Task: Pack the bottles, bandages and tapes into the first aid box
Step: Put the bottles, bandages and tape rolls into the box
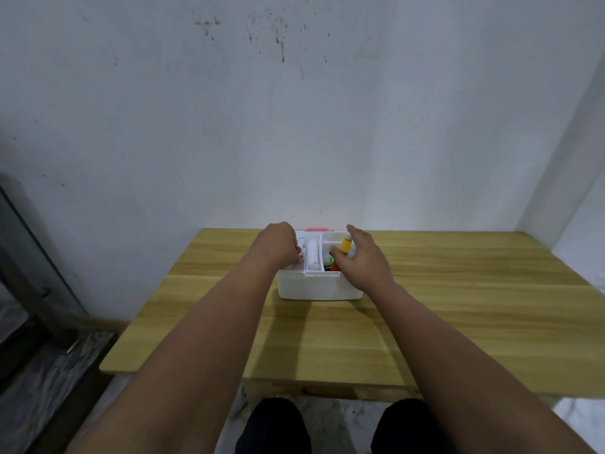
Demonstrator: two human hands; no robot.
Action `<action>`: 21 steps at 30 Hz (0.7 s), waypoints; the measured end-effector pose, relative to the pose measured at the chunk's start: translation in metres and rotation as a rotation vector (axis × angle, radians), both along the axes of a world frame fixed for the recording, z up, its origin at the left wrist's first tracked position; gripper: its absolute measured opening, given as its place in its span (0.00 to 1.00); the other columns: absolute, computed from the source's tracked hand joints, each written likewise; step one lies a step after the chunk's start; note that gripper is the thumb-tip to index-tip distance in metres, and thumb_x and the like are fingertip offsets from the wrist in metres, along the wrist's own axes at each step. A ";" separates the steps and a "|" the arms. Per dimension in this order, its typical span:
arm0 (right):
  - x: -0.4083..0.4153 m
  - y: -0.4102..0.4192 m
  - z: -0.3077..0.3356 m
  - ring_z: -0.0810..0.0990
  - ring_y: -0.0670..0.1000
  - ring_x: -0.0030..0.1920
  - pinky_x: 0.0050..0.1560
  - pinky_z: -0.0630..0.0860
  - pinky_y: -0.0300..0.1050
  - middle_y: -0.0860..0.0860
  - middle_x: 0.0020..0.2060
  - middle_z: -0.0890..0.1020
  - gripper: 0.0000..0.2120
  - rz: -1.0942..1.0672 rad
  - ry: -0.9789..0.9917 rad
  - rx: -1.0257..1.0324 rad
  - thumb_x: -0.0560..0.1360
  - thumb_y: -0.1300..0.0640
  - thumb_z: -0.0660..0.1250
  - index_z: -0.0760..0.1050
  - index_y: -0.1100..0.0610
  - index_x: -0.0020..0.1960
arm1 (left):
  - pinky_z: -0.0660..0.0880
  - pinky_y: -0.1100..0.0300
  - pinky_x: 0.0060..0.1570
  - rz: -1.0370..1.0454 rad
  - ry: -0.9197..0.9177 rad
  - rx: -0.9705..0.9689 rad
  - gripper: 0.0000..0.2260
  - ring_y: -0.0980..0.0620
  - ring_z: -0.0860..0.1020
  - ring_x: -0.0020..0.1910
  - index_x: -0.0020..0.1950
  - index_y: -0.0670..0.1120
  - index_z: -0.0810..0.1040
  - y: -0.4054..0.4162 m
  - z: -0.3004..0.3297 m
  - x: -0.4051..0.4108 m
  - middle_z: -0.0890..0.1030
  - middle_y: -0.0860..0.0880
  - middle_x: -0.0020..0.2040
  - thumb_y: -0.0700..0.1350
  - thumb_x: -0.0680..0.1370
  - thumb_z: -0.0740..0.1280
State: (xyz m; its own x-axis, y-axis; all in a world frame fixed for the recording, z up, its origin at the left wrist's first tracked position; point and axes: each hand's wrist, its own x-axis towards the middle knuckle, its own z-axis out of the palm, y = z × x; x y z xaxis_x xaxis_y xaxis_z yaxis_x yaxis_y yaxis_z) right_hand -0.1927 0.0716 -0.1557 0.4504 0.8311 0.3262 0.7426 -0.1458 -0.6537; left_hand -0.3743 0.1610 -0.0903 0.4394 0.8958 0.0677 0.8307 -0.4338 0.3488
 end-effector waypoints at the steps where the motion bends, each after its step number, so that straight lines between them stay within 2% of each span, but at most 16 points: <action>1: 0.000 0.000 0.000 0.70 0.53 0.73 0.65 0.72 0.52 0.49 0.76 0.67 0.35 0.000 0.002 0.001 0.78 0.39 0.64 0.61 0.50 0.80 | 0.81 0.55 0.39 -0.009 0.040 0.019 0.07 0.48 0.83 0.39 0.48 0.42 0.84 0.000 0.001 0.002 0.85 0.47 0.40 0.45 0.74 0.73; 4: 0.000 0.000 0.000 0.69 0.53 0.73 0.66 0.72 0.53 0.49 0.76 0.67 0.35 0.004 0.007 0.003 0.78 0.39 0.64 0.61 0.49 0.80 | 0.73 0.58 0.34 -0.036 0.133 0.067 0.06 0.48 0.79 0.37 0.45 0.43 0.80 -0.002 0.004 0.005 0.78 0.49 0.36 0.45 0.75 0.72; 7: 0.000 0.000 0.000 0.69 0.53 0.73 0.66 0.72 0.52 0.49 0.76 0.67 0.35 0.005 0.006 0.001 0.78 0.39 0.64 0.61 0.50 0.80 | 0.71 0.58 0.33 -0.037 0.176 0.072 0.09 0.47 0.78 0.37 0.39 0.46 0.74 -0.001 0.005 0.007 0.77 0.49 0.35 0.45 0.75 0.72; 11: 0.000 0.000 0.000 0.69 0.54 0.73 0.65 0.72 0.53 0.50 0.76 0.67 0.35 0.000 -0.011 -0.001 0.78 0.39 0.64 0.61 0.50 0.80 | 0.70 0.59 0.31 -0.021 0.182 0.066 0.11 0.48 0.77 0.34 0.36 0.46 0.72 0.000 0.005 0.008 0.77 0.48 0.33 0.44 0.75 0.72; 13: -0.001 0.000 0.000 0.69 0.54 0.73 0.66 0.72 0.53 0.50 0.77 0.67 0.35 -0.003 -0.014 -0.003 0.78 0.38 0.64 0.61 0.50 0.80 | 0.69 0.60 0.31 -0.017 0.207 0.079 0.09 0.48 0.78 0.35 0.37 0.46 0.74 -0.001 0.006 0.007 0.77 0.49 0.34 0.45 0.74 0.71; 15: -0.001 0.000 0.000 0.69 0.54 0.74 0.66 0.72 0.53 0.50 0.77 0.67 0.35 -0.006 -0.016 -0.007 0.78 0.38 0.63 0.61 0.50 0.80 | 0.68 0.60 0.32 -0.014 0.248 0.097 0.05 0.48 0.79 0.38 0.43 0.47 0.78 -0.004 0.009 0.005 0.80 0.50 0.38 0.47 0.73 0.72; 17: -0.001 0.000 0.000 0.69 0.54 0.74 0.66 0.72 0.53 0.50 0.77 0.67 0.35 -0.007 -0.018 -0.007 0.78 0.38 0.64 0.61 0.50 0.80 | 0.68 0.61 0.32 -0.018 0.287 0.089 0.07 0.49 0.80 0.38 0.46 0.48 0.81 -0.005 0.011 0.003 0.82 0.50 0.40 0.48 0.71 0.73; 21: -0.002 0.000 0.001 0.69 0.54 0.74 0.67 0.71 0.53 0.50 0.77 0.67 0.35 -0.010 -0.022 -0.011 0.78 0.38 0.64 0.61 0.50 0.80 | 0.67 0.61 0.31 -0.030 0.313 0.070 0.07 0.50 0.78 0.38 0.44 0.49 0.80 -0.005 0.011 0.002 0.82 0.52 0.41 0.51 0.72 0.73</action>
State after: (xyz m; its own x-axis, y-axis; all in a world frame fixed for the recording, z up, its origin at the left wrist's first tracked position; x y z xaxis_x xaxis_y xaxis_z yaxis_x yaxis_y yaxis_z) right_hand -0.1943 0.0713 -0.1550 0.4516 0.8302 0.3269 0.7551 -0.1604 -0.6357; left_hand -0.3726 0.1558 -0.0797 0.4750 0.8799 -0.0138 0.8793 -0.4739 0.0464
